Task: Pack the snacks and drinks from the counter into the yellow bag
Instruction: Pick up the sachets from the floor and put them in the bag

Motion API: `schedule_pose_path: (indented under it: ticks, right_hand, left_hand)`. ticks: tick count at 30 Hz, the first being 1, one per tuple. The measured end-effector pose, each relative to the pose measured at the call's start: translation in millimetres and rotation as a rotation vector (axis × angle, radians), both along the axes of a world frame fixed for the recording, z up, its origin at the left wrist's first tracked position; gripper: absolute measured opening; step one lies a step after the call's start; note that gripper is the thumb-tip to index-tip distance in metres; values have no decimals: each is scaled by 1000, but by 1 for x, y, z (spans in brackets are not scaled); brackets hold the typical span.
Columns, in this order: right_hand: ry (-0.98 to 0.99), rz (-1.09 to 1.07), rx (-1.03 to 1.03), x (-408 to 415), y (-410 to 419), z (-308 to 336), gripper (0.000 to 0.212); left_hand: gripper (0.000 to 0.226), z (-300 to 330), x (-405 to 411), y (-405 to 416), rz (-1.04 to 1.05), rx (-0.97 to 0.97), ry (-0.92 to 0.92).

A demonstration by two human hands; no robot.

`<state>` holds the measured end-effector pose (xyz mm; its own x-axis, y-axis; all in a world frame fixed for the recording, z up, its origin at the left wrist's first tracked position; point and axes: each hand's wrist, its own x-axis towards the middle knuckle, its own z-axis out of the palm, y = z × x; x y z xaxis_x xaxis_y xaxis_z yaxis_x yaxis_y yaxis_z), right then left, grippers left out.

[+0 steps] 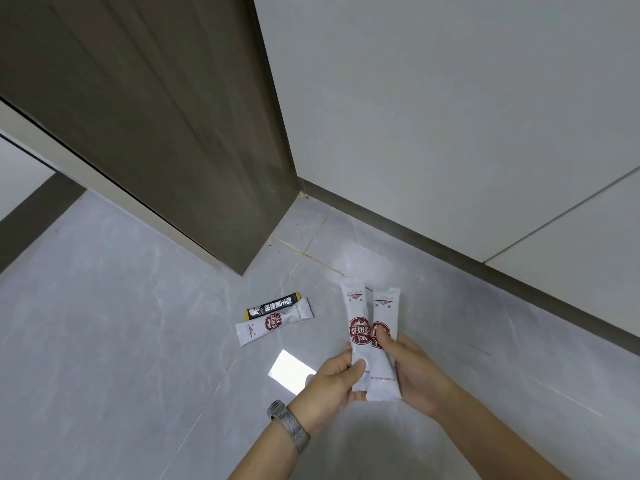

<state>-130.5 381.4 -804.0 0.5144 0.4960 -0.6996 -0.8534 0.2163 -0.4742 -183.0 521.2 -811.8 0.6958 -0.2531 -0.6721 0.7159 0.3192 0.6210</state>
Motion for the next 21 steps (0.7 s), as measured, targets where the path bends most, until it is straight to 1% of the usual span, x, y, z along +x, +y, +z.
schedule_pose_path:
  ticks: [5, 7, 9, 10, 14, 21]
  right_hand:
    - [-28, 4, -24, 2, 4, 12, 41]
    - [-29, -10, -30, 2, 6, 27, 39]
    - [-23, -39, -24, 0, 7, 51, 39]
    - [-16, -55, -20, -1, 7, 67, 39]
    - [-8, -81, -15, -9, 2, 151, 45]
    - [-32, -148, 9, -19, -24, 328, 43]
  left_hand:
    - [30, 14, 2, 0, 49, -41, 11]
    - [32, 30, 3, 0, 55, -52, 12]
    - [41, 56, 3, 0, 58, -44, 19]
    - [43, 72, 2, 0, 57, -41, 22]
    - [40, 154, -6, -6, 46, -24, 19]
    - [43, 331, -8, -29, -4, -19, -12]
